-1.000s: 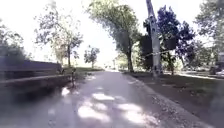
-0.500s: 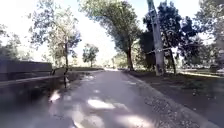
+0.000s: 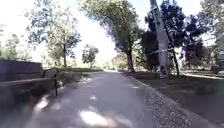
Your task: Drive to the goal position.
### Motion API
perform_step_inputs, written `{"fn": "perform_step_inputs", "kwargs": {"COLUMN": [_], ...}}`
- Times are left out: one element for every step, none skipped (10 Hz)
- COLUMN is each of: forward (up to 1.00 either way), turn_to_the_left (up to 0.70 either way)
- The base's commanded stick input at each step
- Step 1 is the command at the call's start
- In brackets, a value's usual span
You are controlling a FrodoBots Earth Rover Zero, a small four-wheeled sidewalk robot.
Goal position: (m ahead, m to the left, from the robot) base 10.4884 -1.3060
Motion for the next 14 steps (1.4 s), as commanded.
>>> {"fn": "perform_step_inputs", "kwargs": {"forward": [0.85,0.85,0.85,0.85,0.85,0.85,0.85,0.85,0.85,0.85,0.85,0.85,0.85,0.85], "turn_to_the_left": [0.0,0.0,0.0,0.0,0.0,0.0,0.0,0.0,0.0,0.0,0.0,0.0,0.0,0.0]}}
